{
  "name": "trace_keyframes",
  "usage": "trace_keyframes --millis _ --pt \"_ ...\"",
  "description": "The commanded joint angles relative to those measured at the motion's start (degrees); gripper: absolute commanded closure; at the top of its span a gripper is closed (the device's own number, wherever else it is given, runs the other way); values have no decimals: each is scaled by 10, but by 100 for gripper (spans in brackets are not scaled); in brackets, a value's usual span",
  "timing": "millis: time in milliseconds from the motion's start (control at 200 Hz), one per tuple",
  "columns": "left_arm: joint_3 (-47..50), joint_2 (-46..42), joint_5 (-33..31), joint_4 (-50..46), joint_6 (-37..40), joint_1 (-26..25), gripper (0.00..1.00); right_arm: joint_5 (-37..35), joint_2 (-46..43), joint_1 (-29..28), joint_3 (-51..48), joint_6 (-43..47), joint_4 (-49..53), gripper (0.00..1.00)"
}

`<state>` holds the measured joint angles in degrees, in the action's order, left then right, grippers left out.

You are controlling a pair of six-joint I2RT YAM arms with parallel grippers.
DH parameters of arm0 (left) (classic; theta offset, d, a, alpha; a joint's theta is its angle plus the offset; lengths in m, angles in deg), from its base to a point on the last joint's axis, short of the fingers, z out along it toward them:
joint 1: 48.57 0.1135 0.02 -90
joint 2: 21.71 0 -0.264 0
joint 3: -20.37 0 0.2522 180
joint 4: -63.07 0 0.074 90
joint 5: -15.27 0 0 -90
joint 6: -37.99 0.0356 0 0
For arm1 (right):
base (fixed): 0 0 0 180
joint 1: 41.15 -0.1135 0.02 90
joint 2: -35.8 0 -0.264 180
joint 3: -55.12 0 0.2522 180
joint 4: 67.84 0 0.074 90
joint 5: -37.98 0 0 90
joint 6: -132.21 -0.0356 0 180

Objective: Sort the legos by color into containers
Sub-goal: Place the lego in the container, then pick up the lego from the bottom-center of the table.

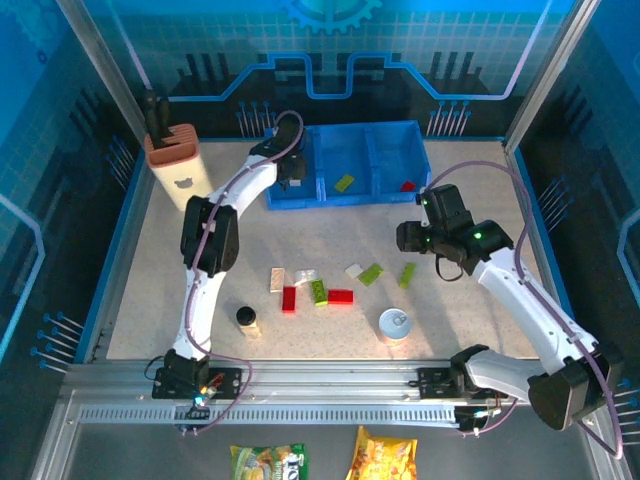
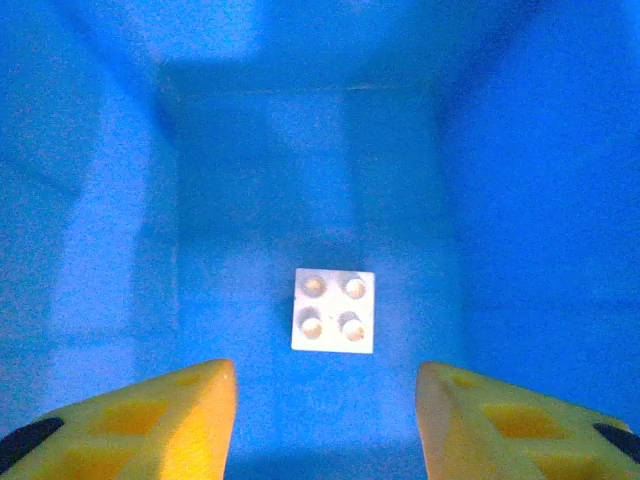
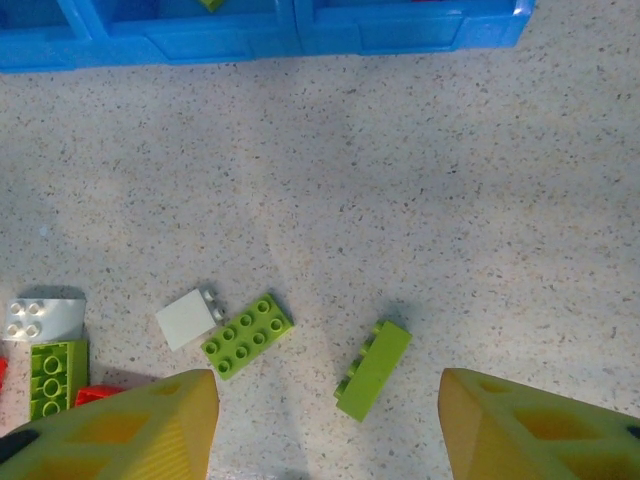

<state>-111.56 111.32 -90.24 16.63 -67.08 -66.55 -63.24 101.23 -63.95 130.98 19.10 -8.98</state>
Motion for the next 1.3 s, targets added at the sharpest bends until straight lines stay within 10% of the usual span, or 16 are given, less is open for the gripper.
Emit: trace_keyframes --millis 0,660,1296 --pt "28 -57 29 -13 10 -7 48 17 9 0 -10 -13 -33 39" --pt "230 -301 154 -123 3 -20 47 35 67 -45 -11 3 -51 39" --pt "403 -443 145 -101 83 -9 45 37 180 -135 19 18 -34 40"
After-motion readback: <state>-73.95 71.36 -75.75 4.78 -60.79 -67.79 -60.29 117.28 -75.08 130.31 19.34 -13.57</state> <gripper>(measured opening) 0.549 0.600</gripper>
